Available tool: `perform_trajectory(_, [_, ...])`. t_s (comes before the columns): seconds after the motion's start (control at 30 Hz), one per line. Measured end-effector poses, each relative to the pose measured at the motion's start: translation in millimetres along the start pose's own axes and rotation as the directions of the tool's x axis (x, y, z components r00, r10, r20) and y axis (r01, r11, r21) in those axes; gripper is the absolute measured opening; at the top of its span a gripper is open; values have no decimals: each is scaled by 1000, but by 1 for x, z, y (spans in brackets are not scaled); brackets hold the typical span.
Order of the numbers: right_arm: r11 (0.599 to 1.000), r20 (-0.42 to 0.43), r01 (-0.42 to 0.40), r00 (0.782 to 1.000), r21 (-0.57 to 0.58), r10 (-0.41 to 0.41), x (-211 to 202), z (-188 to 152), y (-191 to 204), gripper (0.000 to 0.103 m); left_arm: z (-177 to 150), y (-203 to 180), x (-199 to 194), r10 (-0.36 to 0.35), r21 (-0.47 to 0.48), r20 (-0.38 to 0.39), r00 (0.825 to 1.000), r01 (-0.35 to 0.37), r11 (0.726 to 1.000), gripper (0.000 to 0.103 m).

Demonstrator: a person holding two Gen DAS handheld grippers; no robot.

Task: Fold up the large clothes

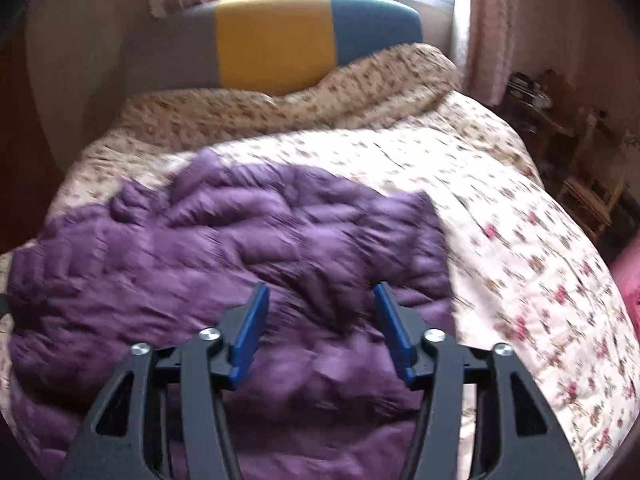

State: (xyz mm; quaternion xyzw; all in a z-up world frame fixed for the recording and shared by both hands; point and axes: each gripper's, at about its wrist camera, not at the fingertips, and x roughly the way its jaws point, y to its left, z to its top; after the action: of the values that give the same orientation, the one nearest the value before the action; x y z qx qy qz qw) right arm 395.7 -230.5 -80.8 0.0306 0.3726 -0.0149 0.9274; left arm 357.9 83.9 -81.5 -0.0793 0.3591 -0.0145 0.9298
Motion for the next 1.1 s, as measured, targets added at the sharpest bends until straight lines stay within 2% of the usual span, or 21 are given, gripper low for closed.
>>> perform_trajectory(0.03, [1000, -1, -25, 1000, -19, 25, 2, 2, 10, 67, 3, -4, 3, -10, 13, -2, 1000, 10, 1000, 79])
perform_trajectory(0.1, [997, -12, -58, 998, -53, 58, 8, 5, 25, 79, 7, -11, 9, -11, 31, -6, 1000, 11, 999, 79])
perform_trajectory(0.17, [994, -20, -65, 998, -93, 64, 16, 3, 39, 84, 8, -16, 22, -4, 54, -23, 1000, 5, 999, 79])
perform_trajectory(0.37, [990, -84, -78, 994, -120, 69, 58, -13, 49, 88, -8, -1, 68, 19, 41, -114, 993, -14, 999, 79])
perform_trajectory(0.57, [990, -89, -88, 993, -107, 79, 71, -21, 48, 91, -19, 2, 77, 0, 18, -97, 995, 2, 1000, 81])
perform_trajectory(0.73, [990, -79, -106, 992, -94, 98, 73, -23, 47, 93, -20, -1, 80, 1, 28, -94, 996, 2, 1000, 87])
perform_trajectory(1.1, [990, -78, -113, 991, -89, 106, 74, -24, 46, 95, -18, 0, 83, -2, 26, -97, 995, 5, 1000, 89])
